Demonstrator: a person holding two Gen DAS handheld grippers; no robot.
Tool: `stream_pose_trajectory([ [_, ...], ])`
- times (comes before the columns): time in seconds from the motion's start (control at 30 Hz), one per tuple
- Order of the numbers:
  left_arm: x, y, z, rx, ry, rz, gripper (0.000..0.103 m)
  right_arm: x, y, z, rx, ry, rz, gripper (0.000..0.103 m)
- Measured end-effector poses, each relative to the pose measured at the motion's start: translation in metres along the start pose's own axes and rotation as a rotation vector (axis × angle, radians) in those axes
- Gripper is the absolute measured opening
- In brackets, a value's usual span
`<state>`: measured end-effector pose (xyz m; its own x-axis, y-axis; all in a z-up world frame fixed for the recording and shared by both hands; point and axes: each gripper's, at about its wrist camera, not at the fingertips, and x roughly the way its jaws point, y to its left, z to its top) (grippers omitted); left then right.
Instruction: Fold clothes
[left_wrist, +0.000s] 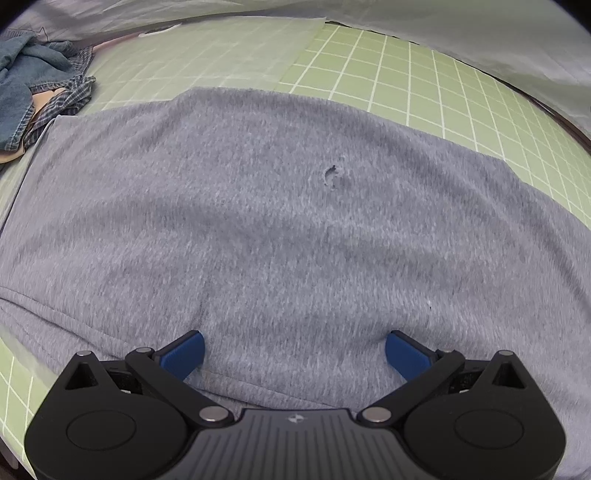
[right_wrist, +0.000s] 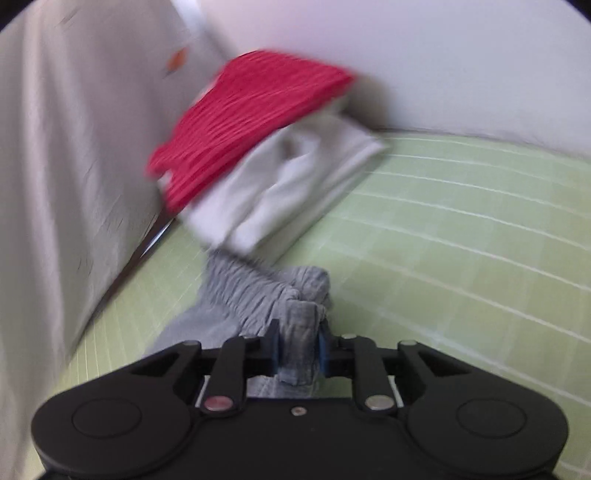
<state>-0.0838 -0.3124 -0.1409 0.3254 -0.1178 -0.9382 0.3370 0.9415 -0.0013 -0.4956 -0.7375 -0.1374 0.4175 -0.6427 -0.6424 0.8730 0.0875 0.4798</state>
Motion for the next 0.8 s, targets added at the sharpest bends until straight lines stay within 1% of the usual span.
stream_pose_trajectory([
  [0.03, 0.0, 0.001, -0.001, 0.001, -0.002, -0.001, 0.103, 0.004, -0.008, 0.002, 0.015, 0.016, -0.031, 0.019],
  [0.07, 0.0, 0.002, -0.001, 0.002, -0.002, -0.001, 0.103, 0.007, -0.01, 0.002, -0.007, 0.03, -0.062, 0.02],
  [0.13, -0.001, 0.005, -0.001, 0.005, -0.002, -0.003, 0.103, 0.008, -0.009, 0.002, -0.056, 0.043, -0.11, 0.037],
  [0.17, -0.001, 0.007, -0.002, 0.005, -0.004, -0.004, 0.103, 0.006, -0.005, 0.002, -0.084, 0.035, -0.14, 0.056],
  [0.2, -0.001, 0.008, -0.002, 0.007, -0.005, -0.007, 0.103, 0.003, 0.001, 0.001, -0.116, 0.018, -0.172, 0.07],
  [0.23, -0.002, 0.01, -0.003, 0.011, -0.006, -0.014, 0.103, 0.0, 0.006, -0.001, -0.145, 0.005, -0.186, 0.075],
  [0.27, -0.003, 0.014, -0.004, 0.003, -0.008, -0.028, 0.103, -0.002, 0.009, -0.004, -0.155, 0.001, -0.176, 0.082],
  [0.3, -0.006, 0.02, -0.005, -0.018, -0.012, -0.052, 0.103, -0.004, 0.012, -0.006, -0.164, -0.003, -0.166, 0.092],
  [0.33, -0.009, 0.026, -0.006, -0.039, -0.016, -0.077, 0.103, -0.005, 0.014, -0.007, -0.15, 0.005, -0.145, 0.099],
  [0.37, -0.012, 0.033, -0.008, -0.071, -0.022, -0.098, 0.103, -0.006, 0.016, -0.008, -0.136, 0.013, -0.123, 0.103],
  [0.43, -0.023, 0.059, -0.015, -0.172, -0.04, -0.119, 0.103, -0.012, 0.025, -0.02, -0.113, 0.038, -0.056, 0.103],
  [0.5, -0.03, 0.094, -0.023, -0.277, -0.06, -0.132, 0.103, -0.015, 0.036, -0.033, -0.094, 0.081, -0.004, 0.103],
  [0.57, -0.036, 0.132, -0.031, -0.382, -0.078, -0.144, 0.103, -0.02, 0.048, -0.047, -0.065, 0.103, 0.034, 0.103],
  [0.67, -0.04, 0.193, -0.043, -0.528, -0.087, -0.168, 0.102, -0.033, 0.067, -0.073, 0.004, 0.16, 0.144, 0.103],
  [0.73, -0.042, 0.229, -0.048, -0.605, -0.095, -0.182, 0.101, -0.046, 0.081, -0.094, 0.076, 0.213, 0.215, 0.103],
  [0.8, -0.041, 0.262, -0.051, -0.674, -0.115, -0.216, 0.095, -0.056, 0.094, -0.117, 0.147, 0.282, 0.301, 0.103],
])
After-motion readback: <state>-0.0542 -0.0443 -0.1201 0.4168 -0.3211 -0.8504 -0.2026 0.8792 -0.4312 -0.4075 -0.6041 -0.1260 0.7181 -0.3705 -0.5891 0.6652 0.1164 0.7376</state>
